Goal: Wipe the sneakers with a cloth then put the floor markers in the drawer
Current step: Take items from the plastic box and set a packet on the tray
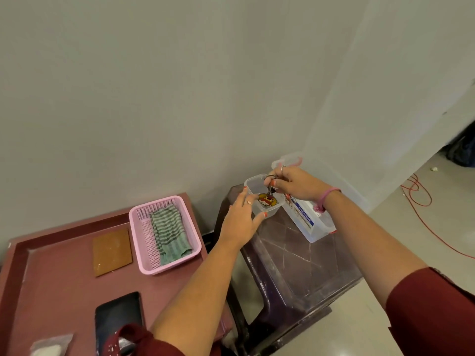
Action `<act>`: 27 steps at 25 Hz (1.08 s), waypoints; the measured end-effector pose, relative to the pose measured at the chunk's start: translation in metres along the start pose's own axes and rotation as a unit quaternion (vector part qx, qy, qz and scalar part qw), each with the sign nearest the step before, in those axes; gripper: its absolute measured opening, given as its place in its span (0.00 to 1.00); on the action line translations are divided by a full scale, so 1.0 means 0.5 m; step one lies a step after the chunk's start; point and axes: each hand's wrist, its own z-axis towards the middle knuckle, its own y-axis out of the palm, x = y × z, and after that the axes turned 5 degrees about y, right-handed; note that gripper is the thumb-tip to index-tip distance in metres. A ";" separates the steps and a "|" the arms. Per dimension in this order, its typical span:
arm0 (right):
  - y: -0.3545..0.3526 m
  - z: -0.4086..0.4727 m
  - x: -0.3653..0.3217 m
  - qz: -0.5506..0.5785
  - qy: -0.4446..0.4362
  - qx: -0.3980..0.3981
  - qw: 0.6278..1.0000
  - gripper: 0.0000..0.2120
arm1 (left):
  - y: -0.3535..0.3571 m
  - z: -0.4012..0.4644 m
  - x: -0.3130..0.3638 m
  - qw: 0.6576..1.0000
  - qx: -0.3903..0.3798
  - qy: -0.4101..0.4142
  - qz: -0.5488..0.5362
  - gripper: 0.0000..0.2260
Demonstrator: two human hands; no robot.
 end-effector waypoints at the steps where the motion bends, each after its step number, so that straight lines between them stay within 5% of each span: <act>1: 0.002 0.004 0.002 -0.022 0.005 -0.010 1.000 0.09 | 0.002 0.003 0.000 1.000 0.004 -0.001 -0.005 0.23; 14: 0.036 0.103 0.010 -0.233 0.090 0.023 0.968 0.03 | 0.019 0.010 0.003 0.996 0.025 -0.033 -0.076 0.19; 19: 0.053 0.129 0.031 -0.096 0.092 0.110 0.985 0.11 | 0.019 0.009 0.005 0.995 0.030 -0.036 -0.090 0.18; 27: 0.033 0.086 0.035 0.058 0.079 0.203 0.974 0.10 | 0.014 0.007 0.016 0.992 0.029 -0.041 -0.113 0.20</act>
